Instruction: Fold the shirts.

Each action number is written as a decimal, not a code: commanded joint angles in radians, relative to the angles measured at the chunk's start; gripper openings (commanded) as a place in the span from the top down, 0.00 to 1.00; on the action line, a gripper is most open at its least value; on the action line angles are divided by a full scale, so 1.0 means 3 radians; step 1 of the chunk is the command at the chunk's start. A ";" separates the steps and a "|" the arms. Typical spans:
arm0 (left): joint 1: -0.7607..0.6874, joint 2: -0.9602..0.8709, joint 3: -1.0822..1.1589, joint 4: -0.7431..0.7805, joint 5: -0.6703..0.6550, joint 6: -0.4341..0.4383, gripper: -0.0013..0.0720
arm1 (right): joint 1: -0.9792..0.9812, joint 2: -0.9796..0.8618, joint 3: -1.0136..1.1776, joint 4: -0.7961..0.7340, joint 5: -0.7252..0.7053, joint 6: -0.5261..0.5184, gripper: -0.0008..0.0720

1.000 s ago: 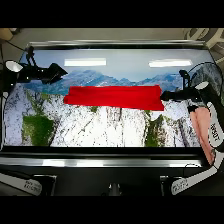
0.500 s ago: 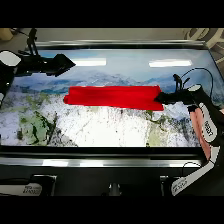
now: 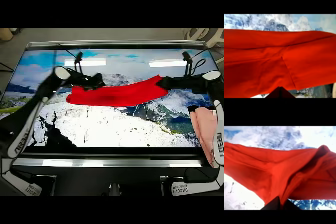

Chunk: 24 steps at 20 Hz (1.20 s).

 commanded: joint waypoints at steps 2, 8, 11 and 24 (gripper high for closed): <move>-0.0390 -0.0538 0.0001 -0.0839 0.0343 -0.0070 0.94 | 0.0058 0.0668 0.0003 0.0047 0.0427 0.0112 0.96; -0.0917 -0.0814 0.0003 -0.1532 0.0725 0.0056 0.94 | 0.0065 0.1211 0.0003 0.0045 0.0727 0.0267 0.96; -0.1048 -0.0849 0.0004 -0.1658 0.0729 0.0179 0.94 | 0.0065 0.1287 0.0003 0.0001 0.0682 0.0320 0.96; 0.0662 0.1387 0.0000 0.1578 -0.0223 -0.0072 0.95 | 0.1715 -0.0341 0.0003 0.0769 -0.1137 0.0127 0.96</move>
